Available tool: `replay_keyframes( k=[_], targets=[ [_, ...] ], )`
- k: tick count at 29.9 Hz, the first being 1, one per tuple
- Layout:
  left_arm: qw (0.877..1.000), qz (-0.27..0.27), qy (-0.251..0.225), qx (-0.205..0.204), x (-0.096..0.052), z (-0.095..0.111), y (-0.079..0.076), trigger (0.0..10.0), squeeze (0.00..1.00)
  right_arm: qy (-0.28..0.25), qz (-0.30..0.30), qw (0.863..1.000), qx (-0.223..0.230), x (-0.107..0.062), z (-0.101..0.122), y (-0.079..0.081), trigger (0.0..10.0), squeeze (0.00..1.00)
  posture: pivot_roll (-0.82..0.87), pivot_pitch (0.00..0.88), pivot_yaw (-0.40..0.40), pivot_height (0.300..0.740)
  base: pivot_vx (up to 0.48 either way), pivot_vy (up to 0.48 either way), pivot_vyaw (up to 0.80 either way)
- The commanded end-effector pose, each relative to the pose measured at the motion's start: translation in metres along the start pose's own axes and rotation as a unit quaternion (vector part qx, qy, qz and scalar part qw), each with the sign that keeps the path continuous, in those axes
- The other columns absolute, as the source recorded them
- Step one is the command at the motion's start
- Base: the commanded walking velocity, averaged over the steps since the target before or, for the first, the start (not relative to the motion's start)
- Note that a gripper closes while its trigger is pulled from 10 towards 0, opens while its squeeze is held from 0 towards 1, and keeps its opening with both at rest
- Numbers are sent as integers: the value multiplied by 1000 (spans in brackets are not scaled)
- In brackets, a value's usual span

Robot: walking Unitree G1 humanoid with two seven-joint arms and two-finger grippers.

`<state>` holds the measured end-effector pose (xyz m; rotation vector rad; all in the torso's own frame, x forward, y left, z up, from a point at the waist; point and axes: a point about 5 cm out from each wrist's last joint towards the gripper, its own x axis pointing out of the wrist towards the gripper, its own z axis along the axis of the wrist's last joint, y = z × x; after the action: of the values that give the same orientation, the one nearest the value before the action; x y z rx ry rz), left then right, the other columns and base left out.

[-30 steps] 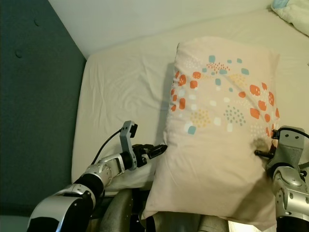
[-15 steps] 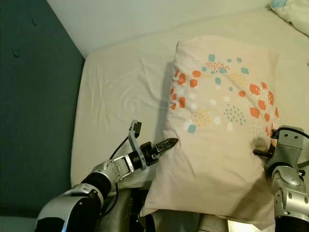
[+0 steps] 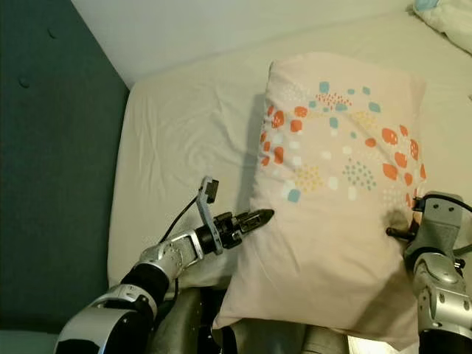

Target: Clean up the room

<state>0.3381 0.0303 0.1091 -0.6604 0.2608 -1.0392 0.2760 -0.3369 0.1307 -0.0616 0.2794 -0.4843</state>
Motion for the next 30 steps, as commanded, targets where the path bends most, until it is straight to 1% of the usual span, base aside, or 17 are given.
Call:
replay_keyframes(
  k=[1, 3, 5, 6, 11, 17, 22, 24, 27, 28, 29, 30],
  targets=[
    [999, -34, 5, -20, 17, -24, -18, 2275, 0, 22, -9, 1000, 5, -2, -13, -1, 0, 0, -135, 344, 176, 601, 0, 0, 0],
    [999, -34, 5, -20, 17, -24, -18, 2275, 0, 22, -9, 1000, 5, -2, -13, -1, 0, 0, -135, 344, 176, 601, 0, 0, 0],
    [999, -36, 6, -19, 19, -25, -21, 1020, 0, 22, -8, 1000, 6, -2, -13, 0, 0, 0, -135, 344, 176, 601, 0, 0, 0],
    [999, -36, 6, -20, 20, -26, -23, 0, 0, 23, -7, 1000, 6, -2, -13, 0, 0, 0, -135, 344, 176, 601, 0, 0, 0],
    [999, -44, 8, -25, 24, -31, -29, 0, 0, 24, -5, 1000, 7, -2, -14, 2, 0, 0, -135, 344, 176, 601, 0, 0, 0],
    [997, -72, 18, -26, 27, -40, -40, 0, 0, 23, -3, 1000, 8, -1, -14, 3, 0, 0, -132, 343, 180, 601, 0, 0, 0],
    [997, -75, 19, -26, 26, -41, -42, 0, 0, 23, -3, 1000, 8, -1, -14, 3, 0, 0, -132, 343, 180, 601, 0, 0, 0],
    [997, -71, 27, -16, 25, -46, -44, 0, 0, 22, 2, 1000, 12, -1, -14, 9, 0, 0, -128, 333, 179, 601, 0, 0, 0],
    [997, -66, 28, -10, 24, -47, -44, 0, 0, 20, 5, 1000, 14, 0, -13, 12, 0, 0, -127, 331, 178, 601, 0, 0, 0],
    [998, -59, 25, 2, 23, -44, -43, 0, 0, 13, 15, 1000, 19, 1, -10, 19, 0, 0, -127, 317, 177, 601, 0, 0, 0],
    [998, -59, 25, 2, 23, -44, -43, 0, 0, 13, 15, 1000, 19, 1, -10, 19, 0, 0, -127, 317, 177, 601, 0, 0, 0],
    [998, -52, 16, 16, 21, -37, -40, 0, 0, 3, 28, 999, 24, 2, -5, 28, 0, 0, -126, 300, 174, 601, 0, 0, 0]
  ],
)
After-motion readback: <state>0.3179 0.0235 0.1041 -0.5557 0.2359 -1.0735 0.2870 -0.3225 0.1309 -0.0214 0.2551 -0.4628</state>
